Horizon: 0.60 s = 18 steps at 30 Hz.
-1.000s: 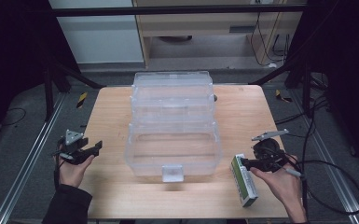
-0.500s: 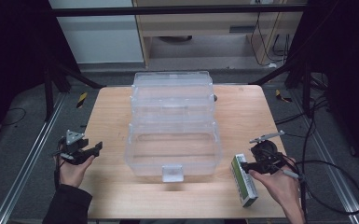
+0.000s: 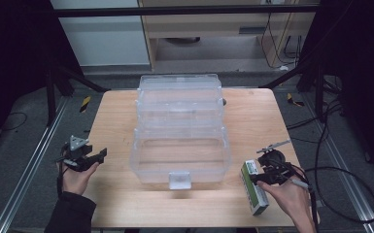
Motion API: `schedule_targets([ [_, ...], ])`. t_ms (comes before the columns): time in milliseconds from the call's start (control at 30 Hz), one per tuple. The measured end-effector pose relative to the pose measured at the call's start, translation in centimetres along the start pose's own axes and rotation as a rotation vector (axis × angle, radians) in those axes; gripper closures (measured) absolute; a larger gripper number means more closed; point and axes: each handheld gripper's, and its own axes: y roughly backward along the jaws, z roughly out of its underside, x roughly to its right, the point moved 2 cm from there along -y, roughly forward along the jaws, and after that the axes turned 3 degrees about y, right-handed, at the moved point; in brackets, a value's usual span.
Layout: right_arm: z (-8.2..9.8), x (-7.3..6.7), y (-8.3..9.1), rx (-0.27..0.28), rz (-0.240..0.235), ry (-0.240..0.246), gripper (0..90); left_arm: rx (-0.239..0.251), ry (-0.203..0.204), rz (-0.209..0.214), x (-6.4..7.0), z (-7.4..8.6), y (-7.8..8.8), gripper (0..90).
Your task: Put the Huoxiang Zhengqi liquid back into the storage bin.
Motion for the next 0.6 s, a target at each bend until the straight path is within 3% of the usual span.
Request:
schedule_targets([
  [600,0.6,0.0,-1.1,-0.042,-0.027,-0.029,47.9,-0.016,-0.004,0.003,0.2,0.2,-0.3,39.7],
])
